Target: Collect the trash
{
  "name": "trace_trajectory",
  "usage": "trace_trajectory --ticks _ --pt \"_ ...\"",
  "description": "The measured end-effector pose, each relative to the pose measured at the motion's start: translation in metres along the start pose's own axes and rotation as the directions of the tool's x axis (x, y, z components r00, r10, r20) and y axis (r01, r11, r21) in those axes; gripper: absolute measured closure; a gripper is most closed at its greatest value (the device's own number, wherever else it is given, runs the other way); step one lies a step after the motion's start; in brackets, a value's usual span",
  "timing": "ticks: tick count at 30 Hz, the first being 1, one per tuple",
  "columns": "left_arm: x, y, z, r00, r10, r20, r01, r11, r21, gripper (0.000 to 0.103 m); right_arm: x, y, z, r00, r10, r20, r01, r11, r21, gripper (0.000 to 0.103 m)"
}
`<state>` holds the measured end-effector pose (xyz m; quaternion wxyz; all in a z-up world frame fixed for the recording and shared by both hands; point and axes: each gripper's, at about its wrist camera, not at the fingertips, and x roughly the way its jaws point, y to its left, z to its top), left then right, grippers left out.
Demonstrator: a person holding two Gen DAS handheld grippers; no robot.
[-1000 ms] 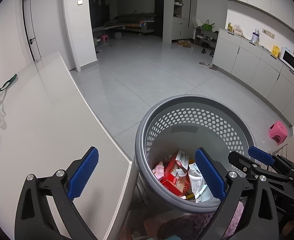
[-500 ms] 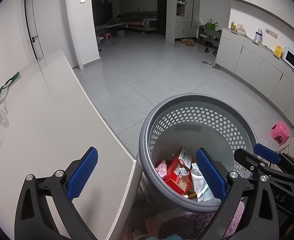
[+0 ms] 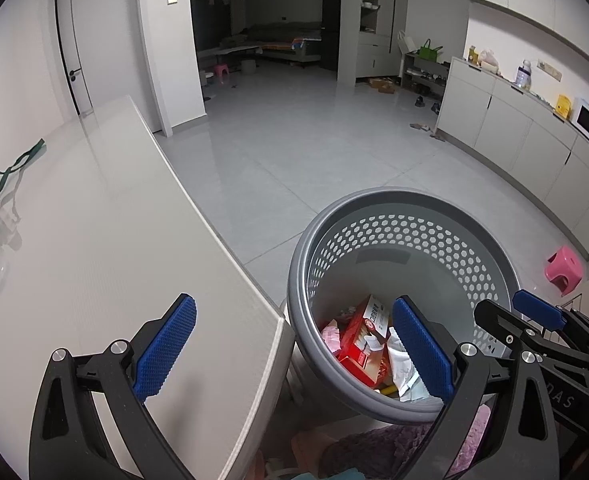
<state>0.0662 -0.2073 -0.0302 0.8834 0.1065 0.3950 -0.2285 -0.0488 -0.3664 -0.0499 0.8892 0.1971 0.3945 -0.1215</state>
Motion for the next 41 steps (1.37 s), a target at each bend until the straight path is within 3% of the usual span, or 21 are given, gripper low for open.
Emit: trace_trajectory --ticks 10,41 --pt "0.0008 -0.0006 -0.0001 1.000 0.025 0.010 -0.025 1.000 0.007 0.006 0.0001 0.0001 -0.0006 1.000 0.002 -0.003 -0.002 1.000 0.002 0.038" --pt "-0.0017 0.0004 -0.0009 1.000 0.013 0.002 -0.013 1.000 0.004 0.006 -0.0008 0.0011 -0.0009 1.000 0.005 0.001 -0.005 1.000 -0.001 0.038"
